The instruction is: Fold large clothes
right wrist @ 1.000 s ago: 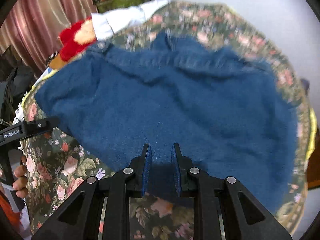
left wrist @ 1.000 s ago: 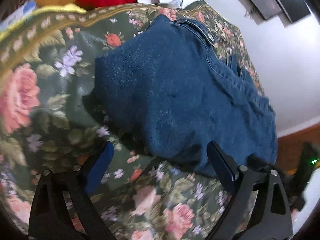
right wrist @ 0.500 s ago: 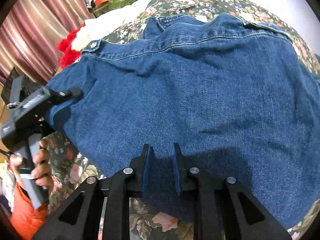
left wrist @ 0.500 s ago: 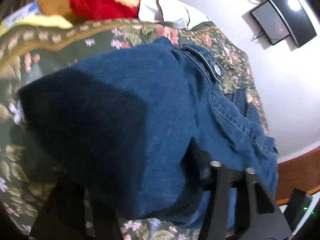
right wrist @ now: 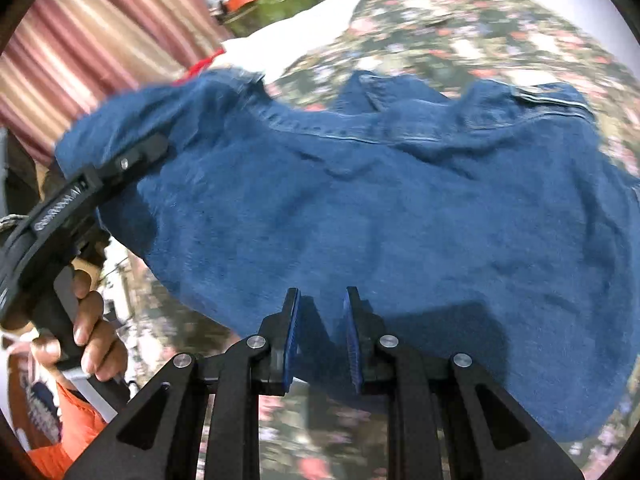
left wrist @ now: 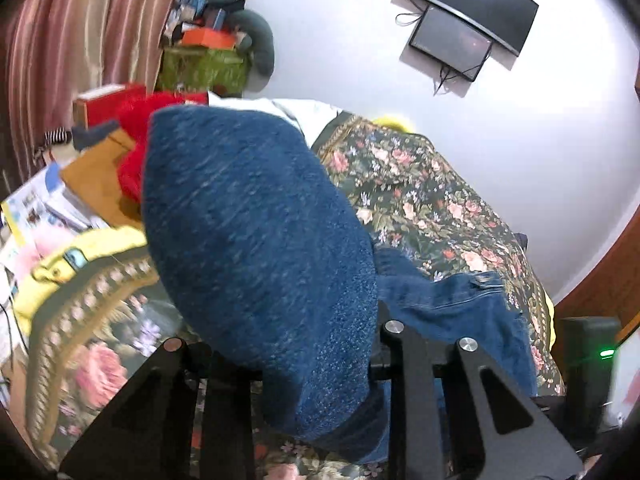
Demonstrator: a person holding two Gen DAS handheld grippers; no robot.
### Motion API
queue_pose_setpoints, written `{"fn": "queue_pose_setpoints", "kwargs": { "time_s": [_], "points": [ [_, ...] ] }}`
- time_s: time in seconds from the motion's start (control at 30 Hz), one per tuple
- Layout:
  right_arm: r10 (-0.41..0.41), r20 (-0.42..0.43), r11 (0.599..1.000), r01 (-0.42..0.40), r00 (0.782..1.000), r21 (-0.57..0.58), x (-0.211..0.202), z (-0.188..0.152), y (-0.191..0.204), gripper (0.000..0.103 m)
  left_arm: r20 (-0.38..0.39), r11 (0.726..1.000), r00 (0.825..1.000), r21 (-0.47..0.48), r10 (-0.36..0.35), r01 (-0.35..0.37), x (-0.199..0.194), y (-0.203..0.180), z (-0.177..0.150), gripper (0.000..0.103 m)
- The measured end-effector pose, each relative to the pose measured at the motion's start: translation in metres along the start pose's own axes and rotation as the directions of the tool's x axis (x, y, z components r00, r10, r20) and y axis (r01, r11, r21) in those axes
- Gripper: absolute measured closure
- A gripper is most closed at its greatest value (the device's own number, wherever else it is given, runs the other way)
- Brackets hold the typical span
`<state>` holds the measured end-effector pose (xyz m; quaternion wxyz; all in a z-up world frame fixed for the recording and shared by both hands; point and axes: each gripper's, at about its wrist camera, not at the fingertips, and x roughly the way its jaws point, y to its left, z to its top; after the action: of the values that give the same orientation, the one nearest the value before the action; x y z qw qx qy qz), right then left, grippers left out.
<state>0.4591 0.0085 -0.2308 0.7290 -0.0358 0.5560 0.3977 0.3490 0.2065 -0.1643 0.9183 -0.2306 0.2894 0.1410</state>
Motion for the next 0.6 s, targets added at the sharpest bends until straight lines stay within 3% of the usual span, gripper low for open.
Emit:
{"fn": "queue_pose_setpoints", "kwargs": {
  "time_s": [0.13, 0.3, 0.4, 0.47, 0.6],
  "points": [
    [0.054, -0.086, 0.999, -0.054, 0.995, 0.005, 0.045, 0.004, 0.022, 0.086, -0.009, 0.995, 0.997, 0.059, 0.079, -0.079, 0.0, 0.003, -0.006, 0.076],
    [0.149, -0.187, 0.984, -0.127, 0.971, 0.124, 0.092, 0.002, 0.016, 0.086, -0.011, 0.987, 0.992, 0.105, 0.124, -0.122, 0.004, 0.005, -0.019, 0.076],
    [0.166, -0.202, 0.981, -0.142, 0.965, 0.129, 0.082, 0.005, 0.01, 0.086, 0.01, 0.984, 0.995, 0.144, 0.102, -0.102, -0.001, -0.008, -0.015, 0.076],
    [0.121, -0.199, 0.99, -0.103, 0.973, 0.101, 0.061, 0.003, 0.007, 0.086, 0.03, 0.978, 0.996, 0.186, 0.089, -0.093, -0.004, -0.024, -0.011, 0.077],
    [0.004, -0.105, 0.998, 0.003, 0.994, 0.06, -0.003, -0.011, -0.013, 0.086, 0.077, 0.949, 0.996, 0.308, 0.04, -0.062, -0.013, -0.073, -0.01, 0.077]
  ]
}}
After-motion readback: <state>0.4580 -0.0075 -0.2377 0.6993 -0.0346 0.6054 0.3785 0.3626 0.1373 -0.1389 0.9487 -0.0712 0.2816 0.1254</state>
